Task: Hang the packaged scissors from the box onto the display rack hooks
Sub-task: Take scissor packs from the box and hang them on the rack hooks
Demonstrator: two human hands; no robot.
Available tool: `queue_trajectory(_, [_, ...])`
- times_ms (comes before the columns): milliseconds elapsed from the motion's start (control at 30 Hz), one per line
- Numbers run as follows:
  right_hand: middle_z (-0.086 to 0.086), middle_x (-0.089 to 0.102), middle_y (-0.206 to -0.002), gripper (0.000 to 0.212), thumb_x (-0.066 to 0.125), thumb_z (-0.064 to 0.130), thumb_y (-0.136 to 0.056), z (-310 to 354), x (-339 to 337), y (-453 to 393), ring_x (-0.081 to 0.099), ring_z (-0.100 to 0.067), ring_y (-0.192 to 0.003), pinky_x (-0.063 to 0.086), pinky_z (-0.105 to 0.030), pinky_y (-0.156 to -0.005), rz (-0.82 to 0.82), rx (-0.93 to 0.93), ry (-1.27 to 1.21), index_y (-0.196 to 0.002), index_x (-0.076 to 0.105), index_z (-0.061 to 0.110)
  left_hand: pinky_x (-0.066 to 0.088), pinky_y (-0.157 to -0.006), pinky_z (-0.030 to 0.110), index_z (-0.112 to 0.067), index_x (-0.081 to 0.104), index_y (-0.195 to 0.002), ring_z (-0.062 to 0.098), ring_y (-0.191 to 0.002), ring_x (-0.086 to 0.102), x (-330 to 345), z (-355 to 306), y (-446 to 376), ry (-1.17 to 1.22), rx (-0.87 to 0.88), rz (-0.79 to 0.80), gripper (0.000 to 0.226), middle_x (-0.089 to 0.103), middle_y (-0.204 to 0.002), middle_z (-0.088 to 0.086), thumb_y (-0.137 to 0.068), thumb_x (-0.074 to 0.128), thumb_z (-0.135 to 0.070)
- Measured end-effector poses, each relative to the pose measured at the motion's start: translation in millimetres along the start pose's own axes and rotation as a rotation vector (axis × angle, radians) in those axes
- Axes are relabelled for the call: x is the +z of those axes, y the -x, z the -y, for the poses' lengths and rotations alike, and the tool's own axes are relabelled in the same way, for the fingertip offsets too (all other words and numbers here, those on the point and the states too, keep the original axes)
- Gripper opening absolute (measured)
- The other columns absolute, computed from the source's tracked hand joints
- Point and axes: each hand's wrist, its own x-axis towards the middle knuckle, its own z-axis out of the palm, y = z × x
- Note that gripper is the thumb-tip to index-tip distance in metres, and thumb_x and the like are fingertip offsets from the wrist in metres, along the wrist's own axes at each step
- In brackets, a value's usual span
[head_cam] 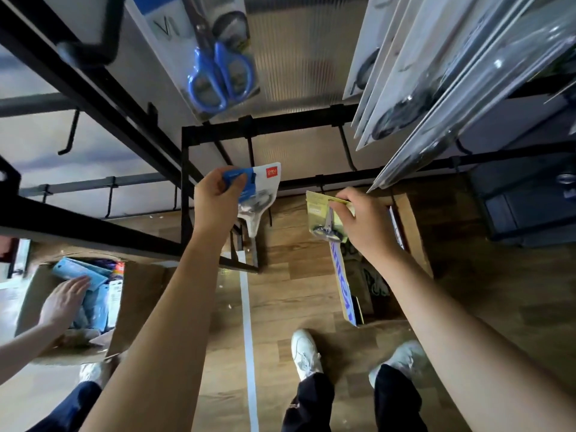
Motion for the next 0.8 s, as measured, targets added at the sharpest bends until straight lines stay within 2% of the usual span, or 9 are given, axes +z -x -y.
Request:
queue_trajectory(67, [-0.008, 0.067, -0.069, 0.015, 0.06, 0.02, -0.091, -3.2, -2.1, -4.5, 0.058, -0.021, -0.055, 0.042, -0.03, -0.047, -0.009, 0.002, 0.008, -0.091, 0.066, 0.006, 0.049, -0.065, 0.01, -0.01, 0.062, -0.108, -0.004, -0.077, 0.061, 2.8, 0.6, -10.6, -0.009, -0.001, -0.011, 0.016, 0.062, -0.088, -0.008, -0.092, 0.058, -0.014])
queue_trajectory(167, [0.003, 0.058, -0.066, 0.018, 0.059, 0.023, -0.092, -7.5, -4.4, -8.9, 0.041, 0.0, -0.048, 0.027, -0.013, -0.044, -0.006, 0.046, 0.004, -0.097, 0.066, 0.007, 0.048, -0.067, 0.012, -0.012, 0.062, -0.109, 0.003, -0.083, 0.06, 7.0, -1.0, -27.4, -0.025, -0.001, -0.044, 0.019, 0.063, -0.094, -0.002, -0.092, 0.059, -0.018])
queue_trajectory(200, [0.007, 0.054, -0.066, 0.019, 0.059, 0.024, -0.092, -9.3, -5.0, -10.3, 0.037, 0.005, -0.049, 0.029, -0.011, -0.045, -0.016, 0.055, -0.008, -0.097, 0.067, 0.008, 0.046, -0.065, 0.009, -0.014, 0.062, -0.108, 0.003, -0.081, 0.059, 9.1, -1.9, -33.7, -0.036, -0.006, -0.059, 0.017, 0.063, -0.093, -0.003, -0.092, 0.059, -0.019])
queue_trajectory(367, [-0.003, 0.064, -0.069, 0.026, 0.057, 0.032, -0.092, -16.3, -9.1, -20.0, 0.052, -0.011, -0.052, 0.031, -0.013, -0.045, -0.017, 0.038, -0.025, -0.101, 0.067, 0.01, 0.042, -0.059, 0.007, -0.011, 0.063, -0.11, 0.009, -0.082, 0.056, 18.7, -9.1, -64.2, -0.086, -0.023, -0.148, 0.02, 0.061, -0.096, 0.001, -0.091, 0.06, -0.018])
queue_trajectory(467, [-0.004, 0.064, -0.071, 0.026, 0.057, 0.032, -0.092, -17.7, -10.1, -21.3, 0.053, -0.013, -0.055, 0.03, -0.011, -0.047, -0.029, 0.01, -0.012, -0.098, 0.066, 0.008, 0.045, -0.068, 0.015, -0.01, 0.062, -0.111, 0.011, -0.087, 0.056, 20.4, -12.8, -74.7, -0.146, -0.027, -0.173, 0.023, 0.064, -0.104, 0.007, -0.09, 0.06, -0.018])
queue_trajectory(533, [-0.011, 0.062, -0.066, 0.031, 0.057, 0.033, -0.092, -18.6, -12.3, -19.3, 0.055, -0.023, -0.054, 0.038, -0.024, -0.045, -0.086, 0.011, -0.028, -0.089, 0.064, 0.002, 0.046, -0.074, 0.019, -0.01, 0.061, -0.112, 0.013, -0.09, 0.056, 20.5, -12.9, -73.7, -0.167, -0.015, -0.178, 0.024, 0.064, -0.109, 0.008, -0.09, 0.06, -0.017])
queue_trajectory(567, [-0.015, 0.061, -0.065, 0.035, 0.058, 0.033, -0.092, -18.9, -14.0, -18.3, 0.056, -0.028, -0.054, 0.042, -0.036, -0.045, -0.126, 0.017, -0.04, -0.085, 0.062, -0.001, 0.045, -0.076, 0.019, -0.01, 0.06, -0.114, 0.013, -0.093, 0.056, 20.9, -12.5, -70.7, -0.175, -0.004, -0.184, 0.025, 0.063, -0.11, 0.007, -0.09, 0.06, -0.017])
queue_trajectory(633, [-0.018, 0.06, -0.066, 0.034, 0.059, 0.029, -0.091, -20.5, -18.0, -17.4, 0.057, -0.033, -0.057, 0.045, -0.046, -0.049, -0.183, 0.043, -0.094, -0.081, 0.059, -0.003, 0.042, -0.077, 0.016, -0.012, 0.055, -0.118, 0.01, -0.094, 0.054, 22.6, -10.3, -62.3, -0.176, 0.009, -0.211, 0.029, 0.059, -0.108, 0.001, -0.09, 0.059, -0.018])
queue_trajectory(800, [-0.013, 0.063, -0.074, 0.013, 0.06, 0.007, -0.091, -22.6, -19.9, -23.4, 0.058, -0.023, -0.062, 0.047, -0.042, -0.056, -0.178, 0.063, -0.126, -0.085, 0.061, -0.004, 0.048, -0.087, 0.023, -0.016, 0.042, -0.127, 0.006, -0.096, 0.054, 27.4, -3.1, -35.2, -0.023, -0.038, -0.254, 0.044, 0.051, -0.106, -0.009, -0.088, 0.062, -0.017])
